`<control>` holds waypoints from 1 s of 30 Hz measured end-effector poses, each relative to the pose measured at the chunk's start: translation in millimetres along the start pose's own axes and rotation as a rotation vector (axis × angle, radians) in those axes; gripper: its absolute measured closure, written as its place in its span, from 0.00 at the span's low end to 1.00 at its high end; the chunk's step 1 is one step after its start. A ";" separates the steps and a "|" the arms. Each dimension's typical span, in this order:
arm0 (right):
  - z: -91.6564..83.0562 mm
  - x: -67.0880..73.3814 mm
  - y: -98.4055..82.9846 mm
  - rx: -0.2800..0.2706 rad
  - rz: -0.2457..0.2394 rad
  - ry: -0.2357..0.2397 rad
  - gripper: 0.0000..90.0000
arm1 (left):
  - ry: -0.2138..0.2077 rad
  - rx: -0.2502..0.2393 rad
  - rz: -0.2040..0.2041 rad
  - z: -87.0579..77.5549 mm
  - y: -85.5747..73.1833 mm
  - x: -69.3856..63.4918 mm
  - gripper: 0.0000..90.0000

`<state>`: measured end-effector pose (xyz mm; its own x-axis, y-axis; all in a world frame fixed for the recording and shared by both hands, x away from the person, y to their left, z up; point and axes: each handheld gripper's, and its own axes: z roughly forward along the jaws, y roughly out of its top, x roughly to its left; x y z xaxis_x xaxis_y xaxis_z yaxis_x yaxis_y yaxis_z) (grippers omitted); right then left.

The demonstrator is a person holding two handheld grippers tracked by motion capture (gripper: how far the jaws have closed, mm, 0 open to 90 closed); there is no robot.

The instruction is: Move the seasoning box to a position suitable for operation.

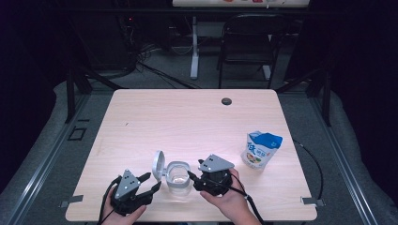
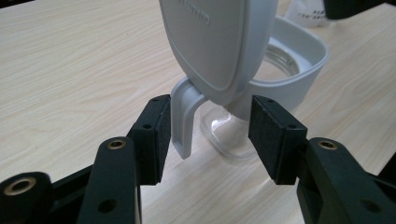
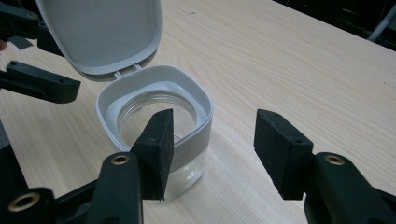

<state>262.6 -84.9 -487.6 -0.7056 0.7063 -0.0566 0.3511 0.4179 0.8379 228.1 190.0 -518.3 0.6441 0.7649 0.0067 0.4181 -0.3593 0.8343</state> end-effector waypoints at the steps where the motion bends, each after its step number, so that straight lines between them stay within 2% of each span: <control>1: -0.6 -0.2 -0.2 -0.001 0.002 -0.002 0.54 | 0.002 -0.002 0.000 1.6 -1.2 -0.1 0.56; 6: -3.2 -1.5 -2.3 -0.008 0.010 -0.002 0.53 | 0.009 0.004 0.001 4.0 -4.7 2.1 0.56; 11: -7.3 -3.0 -4.3 -0.010 0.011 -0.004 0.53 | 0.017 0.002 -0.018 5.4 -8.1 6.2 0.56; 16: -14.4 -5.3 -8.7 -0.021 0.020 -0.005 0.53 | 0.002 0.001 -0.048 10.1 -12.8 11.4 0.55; 24: -26.0 -8.8 -16.5 -0.040 0.037 -0.010 0.55 | 0.002 -0.001 -0.033 16.8 -14.0 12.7 0.56; 27: -36.0 -11.0 -23.3 -0.039 0.038 -0.015 0.55 | 0.003 0.001 -0.028 19.6 -15.2 14.5 0.57; 30: -45.9 -14.2 -32.0 -0.051 0.047 -0.020 0.55 | 0.006 0.001 -0.040 22.9 -16.3 18.1 0.59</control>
<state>233.1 -134.5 -488.6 -0.6763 0.7361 -0.0266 0.3517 0.3544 0.8664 247.6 197.4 -544.4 0.6230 0.7819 -0.0235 0.4442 -0.3288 0.8334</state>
